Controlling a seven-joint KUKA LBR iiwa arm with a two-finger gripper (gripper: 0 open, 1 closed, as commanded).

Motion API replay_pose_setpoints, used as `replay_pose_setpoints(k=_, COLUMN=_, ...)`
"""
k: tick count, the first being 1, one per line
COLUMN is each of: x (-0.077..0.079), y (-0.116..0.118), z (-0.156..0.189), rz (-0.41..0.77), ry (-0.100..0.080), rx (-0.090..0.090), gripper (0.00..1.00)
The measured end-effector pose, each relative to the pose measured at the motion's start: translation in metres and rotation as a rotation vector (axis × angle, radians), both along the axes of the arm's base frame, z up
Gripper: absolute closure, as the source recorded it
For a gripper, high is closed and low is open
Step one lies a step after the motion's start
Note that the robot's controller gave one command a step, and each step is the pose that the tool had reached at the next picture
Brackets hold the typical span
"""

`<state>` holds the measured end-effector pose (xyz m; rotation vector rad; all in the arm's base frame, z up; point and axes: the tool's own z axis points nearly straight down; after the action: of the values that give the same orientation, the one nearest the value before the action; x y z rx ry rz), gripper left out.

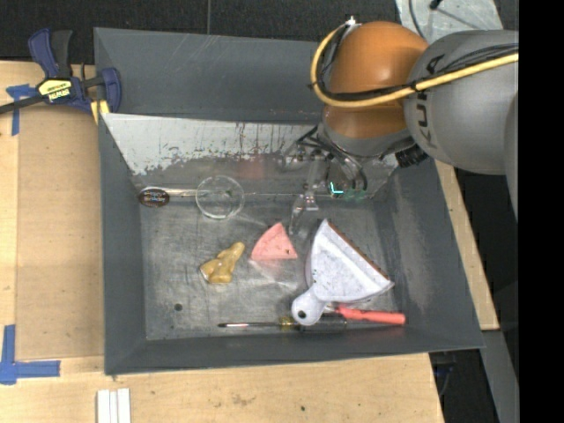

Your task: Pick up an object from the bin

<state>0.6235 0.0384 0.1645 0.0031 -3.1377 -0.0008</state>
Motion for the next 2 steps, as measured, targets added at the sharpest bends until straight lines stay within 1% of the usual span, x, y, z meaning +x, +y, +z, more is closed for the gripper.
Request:
replay_pose_setpoints(k=1, x=0.002, y=0.000, z=0.004, rz=0.000, ry=-0.007, rx=0.000, gripper=0.00)
replay_pose_setpoints(k=2, x=-0.014, y=0.003, z=-0.028, rz=0.083, ry=-0.013, rx=-0.001, gripper=0.00)
